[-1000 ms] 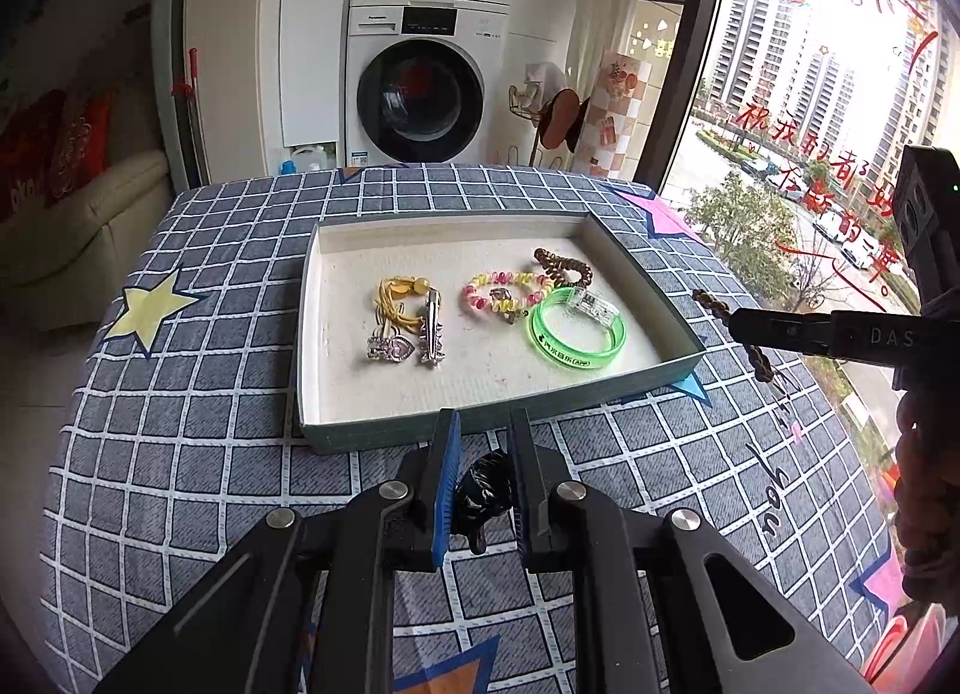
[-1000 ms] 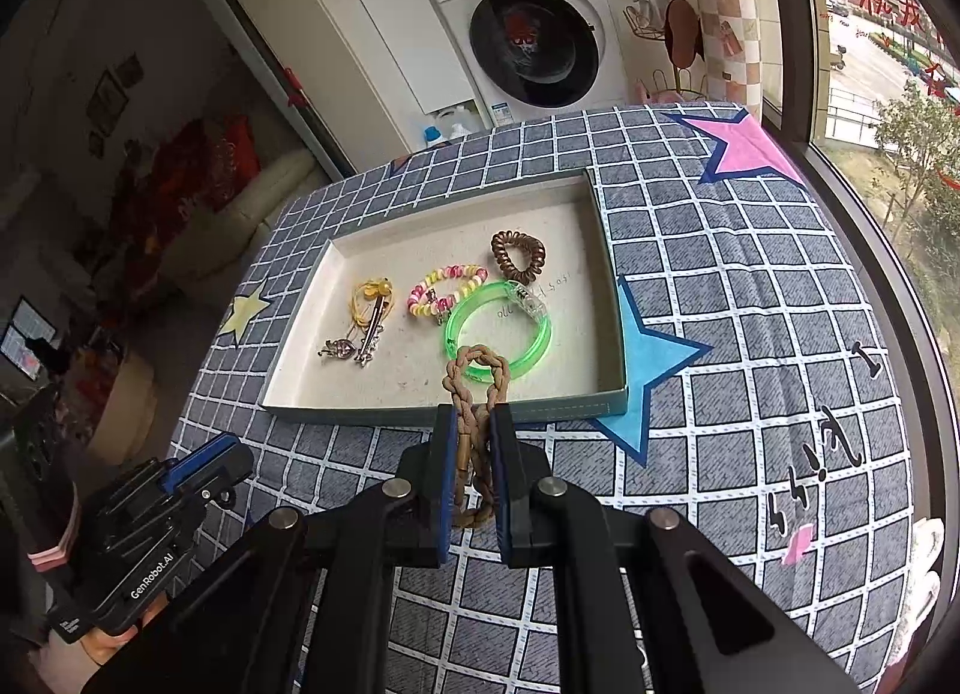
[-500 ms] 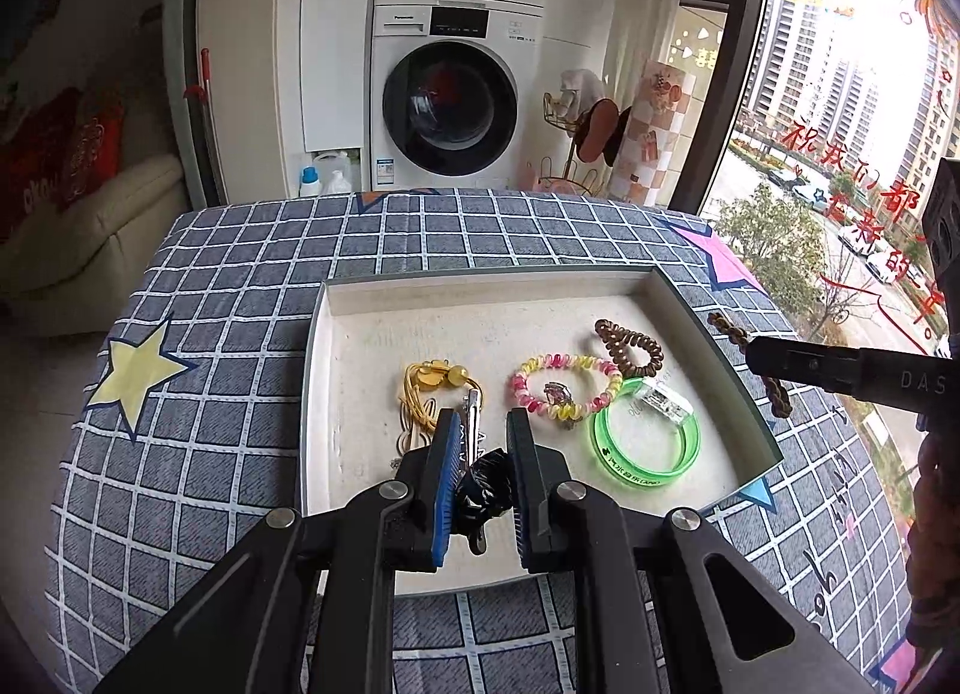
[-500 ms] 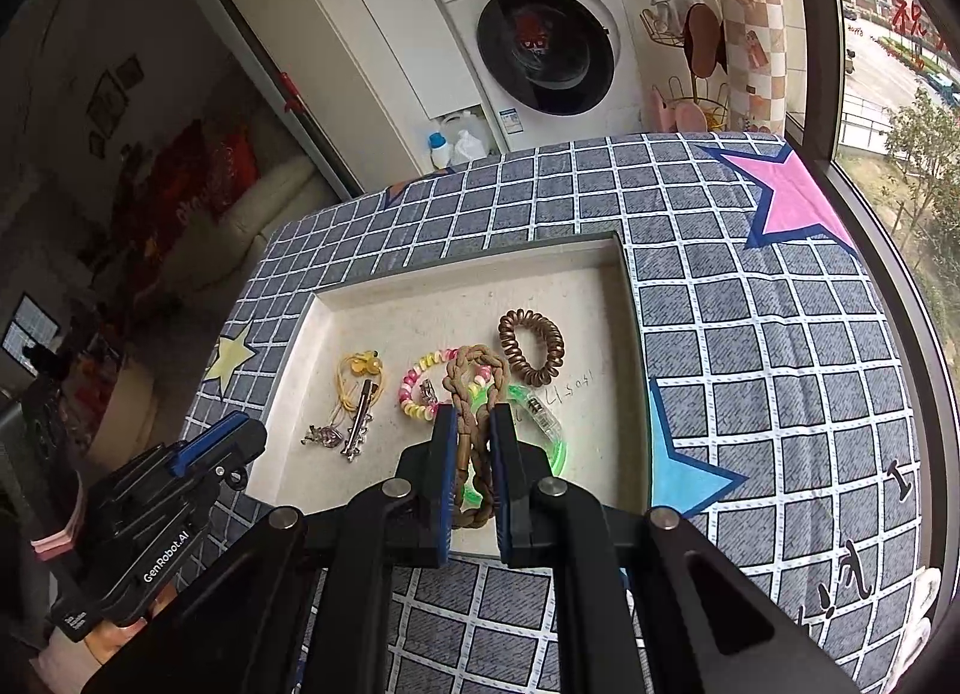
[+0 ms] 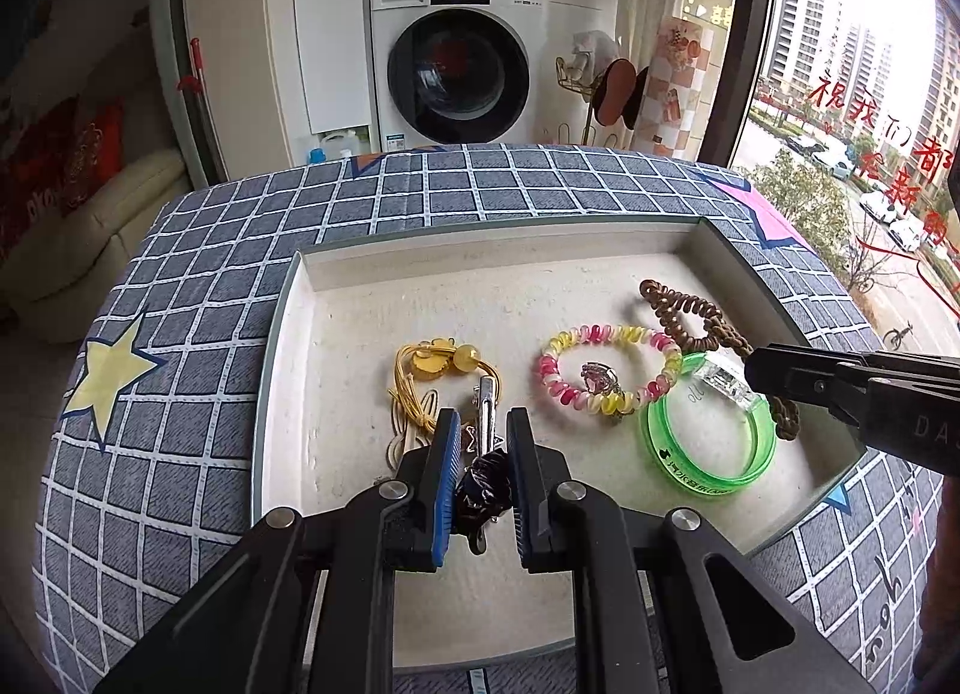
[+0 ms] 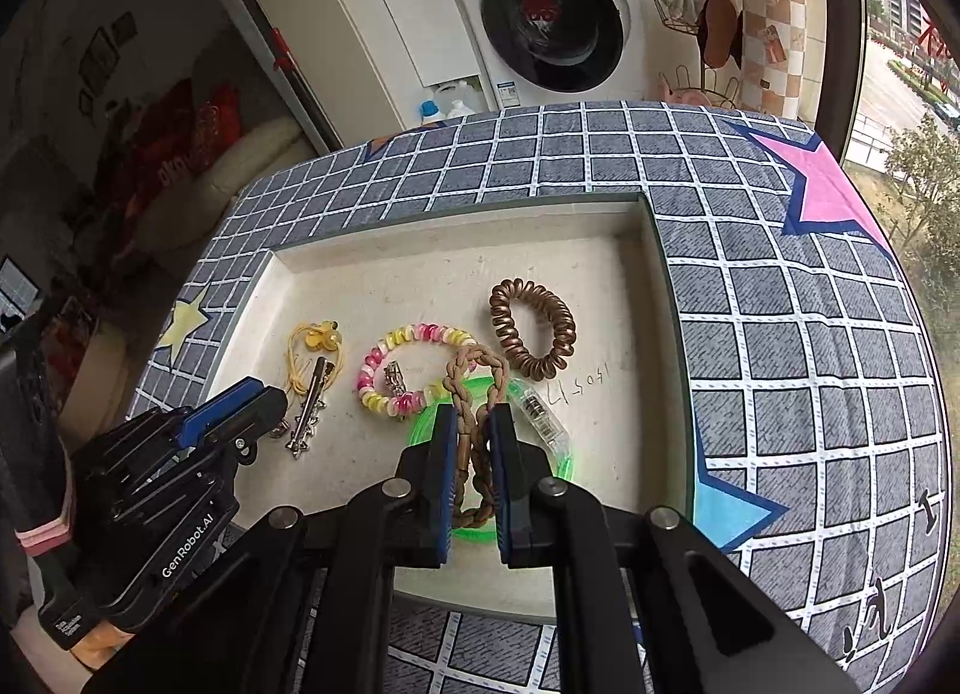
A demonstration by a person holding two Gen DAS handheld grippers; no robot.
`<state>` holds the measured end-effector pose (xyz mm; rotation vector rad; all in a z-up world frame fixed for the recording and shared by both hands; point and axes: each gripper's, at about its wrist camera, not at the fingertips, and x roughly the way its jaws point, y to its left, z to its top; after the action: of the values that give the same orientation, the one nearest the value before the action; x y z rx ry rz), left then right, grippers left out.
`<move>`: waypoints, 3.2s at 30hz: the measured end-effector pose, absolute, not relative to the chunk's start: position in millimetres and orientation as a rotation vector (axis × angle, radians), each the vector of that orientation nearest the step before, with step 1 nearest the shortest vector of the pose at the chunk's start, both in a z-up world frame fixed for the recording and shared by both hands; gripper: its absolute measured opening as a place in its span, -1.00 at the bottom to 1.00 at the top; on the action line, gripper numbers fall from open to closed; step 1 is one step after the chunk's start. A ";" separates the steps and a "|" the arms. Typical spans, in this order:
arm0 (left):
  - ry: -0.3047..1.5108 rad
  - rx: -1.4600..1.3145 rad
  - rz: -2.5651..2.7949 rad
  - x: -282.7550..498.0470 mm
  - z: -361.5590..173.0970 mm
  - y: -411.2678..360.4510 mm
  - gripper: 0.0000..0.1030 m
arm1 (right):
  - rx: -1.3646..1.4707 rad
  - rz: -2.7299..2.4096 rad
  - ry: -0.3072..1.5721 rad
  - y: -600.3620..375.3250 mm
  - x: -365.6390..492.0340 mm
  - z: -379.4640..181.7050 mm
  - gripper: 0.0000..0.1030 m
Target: Organize jewelry
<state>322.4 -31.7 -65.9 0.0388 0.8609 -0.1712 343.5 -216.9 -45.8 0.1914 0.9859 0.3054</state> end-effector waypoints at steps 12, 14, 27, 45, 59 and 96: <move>0.877 0.073 -0.130 326.8 -82.6 -37.6 -0.44 | 0.173 0.281 1.011 -211.7 346.2 -65.2 -0.77; 0.872 0.085 -0.122 326.6 -82.5 -39.3 -0.44 | 0.173 0.277 1.017 -211.7 346.7 -68.3 -0.77; 0.867 0.104 -0.106 324.8 -82.5 -42.0 -0.44 | 0.207 0.271 1.052 -214.1 345.8 -80.6 -0.67; 0.839 0.116 -0.087 322.9 -71.2 -39.4 -0.43 | 0.340 0.293 1.005 -226.6 340.8 -64.4 -0.18; 0.756 0.110 -0.039 300.0 -47.1 -35.6 1.00 | 0.305 0.252 1.000 -237.3 328.7 -56.2 0.14; 0.727 0.042 0.022 142.4 -30.7 -5.7 1.00 | 0.141 0.145 0.856 -225.8 164.2 -30.4 0.99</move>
<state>142.4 -5.7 -30.7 0.0421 0.7273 0.0219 164.2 -225.8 -30.4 0.1408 0.8560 0.1449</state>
